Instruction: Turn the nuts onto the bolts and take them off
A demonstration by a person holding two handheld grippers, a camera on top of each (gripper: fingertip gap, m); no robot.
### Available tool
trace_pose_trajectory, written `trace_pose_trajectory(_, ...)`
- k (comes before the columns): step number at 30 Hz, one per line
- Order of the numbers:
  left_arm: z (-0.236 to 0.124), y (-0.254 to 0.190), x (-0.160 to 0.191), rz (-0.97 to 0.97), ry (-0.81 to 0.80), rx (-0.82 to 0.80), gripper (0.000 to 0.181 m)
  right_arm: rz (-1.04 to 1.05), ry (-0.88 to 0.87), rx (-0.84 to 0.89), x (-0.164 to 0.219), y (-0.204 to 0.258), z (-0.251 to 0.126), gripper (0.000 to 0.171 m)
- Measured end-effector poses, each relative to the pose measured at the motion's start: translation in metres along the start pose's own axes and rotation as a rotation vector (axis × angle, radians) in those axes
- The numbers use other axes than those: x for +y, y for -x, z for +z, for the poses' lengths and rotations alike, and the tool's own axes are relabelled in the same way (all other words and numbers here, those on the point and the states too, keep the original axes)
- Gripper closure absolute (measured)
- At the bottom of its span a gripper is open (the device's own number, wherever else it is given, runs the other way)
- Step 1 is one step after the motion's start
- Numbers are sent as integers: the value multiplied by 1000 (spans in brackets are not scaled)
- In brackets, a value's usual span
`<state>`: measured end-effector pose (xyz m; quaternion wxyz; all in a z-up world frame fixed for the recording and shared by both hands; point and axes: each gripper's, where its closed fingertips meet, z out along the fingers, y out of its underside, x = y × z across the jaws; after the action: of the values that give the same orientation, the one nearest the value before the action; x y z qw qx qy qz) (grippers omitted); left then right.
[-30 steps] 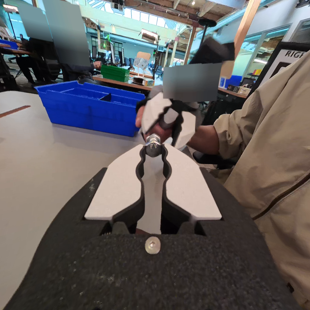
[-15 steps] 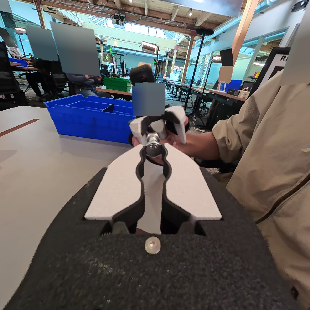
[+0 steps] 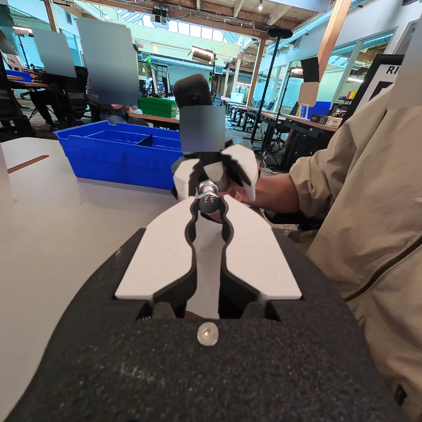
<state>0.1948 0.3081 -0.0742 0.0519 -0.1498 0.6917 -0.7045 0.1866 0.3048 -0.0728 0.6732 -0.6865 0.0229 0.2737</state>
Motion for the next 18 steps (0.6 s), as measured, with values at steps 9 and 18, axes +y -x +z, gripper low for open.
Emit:
trace_pose_trajectory(9, -2, 1, -2, 9, 4, -8, 163, -43, -13, -12, -4, 6, 2, 117)
trace_pose_trajectory(18, -6, 3, -8, -1, -33, -13, 164, -6, 85, 5, 9, -3, -4, 121)
